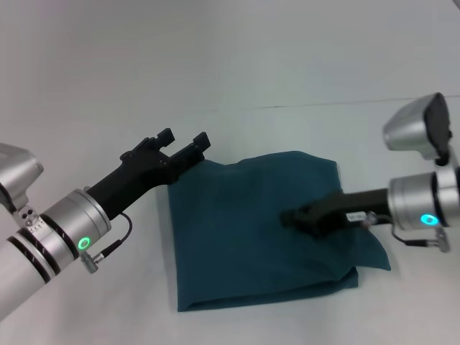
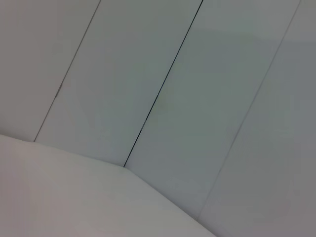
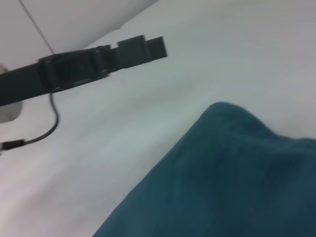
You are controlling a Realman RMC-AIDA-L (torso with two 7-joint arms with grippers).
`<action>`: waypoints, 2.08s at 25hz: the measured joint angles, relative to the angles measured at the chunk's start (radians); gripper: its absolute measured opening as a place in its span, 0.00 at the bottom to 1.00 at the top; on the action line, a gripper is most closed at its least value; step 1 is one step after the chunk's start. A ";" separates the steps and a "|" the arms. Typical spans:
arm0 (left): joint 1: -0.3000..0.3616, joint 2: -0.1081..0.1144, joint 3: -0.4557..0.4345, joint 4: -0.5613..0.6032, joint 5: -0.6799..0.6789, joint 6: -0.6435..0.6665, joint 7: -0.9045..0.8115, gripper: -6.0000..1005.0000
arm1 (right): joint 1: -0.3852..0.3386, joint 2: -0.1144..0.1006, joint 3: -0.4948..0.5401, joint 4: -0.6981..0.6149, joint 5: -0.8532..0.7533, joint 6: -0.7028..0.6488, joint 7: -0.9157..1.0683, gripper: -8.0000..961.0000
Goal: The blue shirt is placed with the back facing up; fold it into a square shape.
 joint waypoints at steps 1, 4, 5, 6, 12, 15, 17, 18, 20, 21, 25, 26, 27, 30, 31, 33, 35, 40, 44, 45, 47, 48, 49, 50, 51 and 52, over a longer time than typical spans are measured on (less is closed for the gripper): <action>0.000 0.000 0.000 0.000 0.000 0.000 0.000 0.88 | -0.009 -0.005 0.002 -0.007 -0.001 -0.023 0.002 0.01; -0.002 -0.001 0.001 -0.001 0.000 0.001 -0.001 0.88 | -0.034 -0.030 0.002 -0.011 -0.005 -0.082 0.000 0.01; -0.002 -0.001 0.002 -0.001 0.000 0.001 -0.001 0.88 | -0.043 -0.040 0.001 -0.011 -0.005 -0.096 0.000 0.01; -0.002 -0.001 0.002 -0.001 0.000 0.001 -0.001 0.88 | -0.050 -0.048 0.000 -0.011 -0.007 -0.105 0.001 0.01; -0.003 -0.002 0.000 -0.012 0.000 0.006 -0.001 0.88 | -0.072 -0.082 0.008 -0.012 -0.073 -0.151 0.037 0.02; -0.004 -0.002 0.000 -0.012 0.000 0.007 -0.002 0.88 | -0.072 -0.086 0.010 -0.012 -0.108 -0.151 0.059 0.02; -0.005 -0.002 0.000 -0.013 0.000 0.008 -0.003 0.88 | -0.073 -0.087 0.015 -0.012 -0.133 -0.147 0.070 0.02; -0.005 -0.002 0.000 -0.013 0.000 0.008 -0.003 0.88 | -0.074 -0.087 0.022 -0.013 -0.149 -0.147 0.076 0.02; -0.005 -0.003 0.000 -0.014 0.000 0.009 -0.004 0.88 | -0.076 -0.087 0.039 -0.014 -0.172 -0.150 0.085 0.02; -0.005 -0.003 0.000 -0.014 0.000 0.010 -0.004 0.88 | -0.078 -0.087 0.047 -0.017 -0.181 -0.153 0.087 0.02; -0.005 -0.003 0.000 -0.014 0.000 0.010 -0.004 0.88 | -0.105 -0.086 0.082 -0.059 -0.191 -0.179 0.089 0.03; -0.006 -0.003 0.000 -0.014 0.000 0.011 -0.004 0.88 | -0.114 -0.084 0.090 -0.077 -0.191 -0.186 0.089 0.03; -0.006 -0.003 0.000 -0.014 0.000 0.011 -0.004 0.88 | -0.123 -0.081 0.100 -0.096 -0.191 -0.196 0.089 0.03; -0.008 -0.003 0.000 -0.014 0.000 0.011 -0.004 0.88 | -0.149 -0.072 0.142 -0.159 -0.190 -0.224 0.089 0.03; -0.009 -0.003 0.000 -0.014 0.000 0.011 -0.004 0.88 | -0.154 -0.070 0.159 -0.171 -0.190 -0.234 0.089 0.03; -0.009 -0.003 0.000 -0.014 0.000 0.008 -0.005 0.88 | -0.158 -0.067 0.196 -0.185 -0.189 -0.247 0.089 0.03; -0.009 -0.003 0.000 -0.014 0.000 -0.001 -0.008 0.88 | -0.158 -0.064 0.234 -0.189 -0.187 -0.251 0.084 0.03; -0.010 -0.001 0.000 -0.011 0.000 -0.041 -0.037 0.88 | -0.158 -0.055 0.351 -0.193 -0.130 -0.254 0.056 0.03; -0.009 0.002 0.000 -0.004 0.000 -0.055 -0.066 0.88 | -0.167 -0.051 0.420 -0.193 -0.066 -0.277 0.037 0.04; -0.007 0.002 0.000 -0.001 0.000 -0.058 -0.074 0.88 | -0.169 -0.052 0.432 -0.191 -0.054 -0.284 0.036 0.04; -0.004 0.004 0.000 0.020 0.000 -0.084 -0.112 0.88 | -0.173 -0.056 0.455 -0.185 -0.042 -0.294 0.036 0.04; -0.005 0.004 0.001 0.030 0.000 -0.101 -0.130 0.88 | -0.174 -0.058 0.468 -0.182 -0.039 -0.301 0.036 0.04; -0.007 0.005 0.003 0.037 0.000 -0.118 -0.145 0.88 | -0.174 -0.061 0.481 -0.181 -0.036 -0.309 0.036 0.04; -0.008 0.005 0.004 0.041 0.001 -0.130 -0.156 0.88 | -0.174 -0.062 0.494 -0.181 -0.036 -0.320 0.036 0.04; -0.013 0.005 0.007 0.051 0.002 -0.159 -0.178 0.88 | -0.173 -0.063 0.503 -0.181 -0.036 -0.327 0.036 0.04; -0.017 0.005 0.009 0.058 0.004 -0.184 -0.194 0.88 | -0.171 -0.063 0.513 -0.184 -0.036 -0.337 0.036 0.04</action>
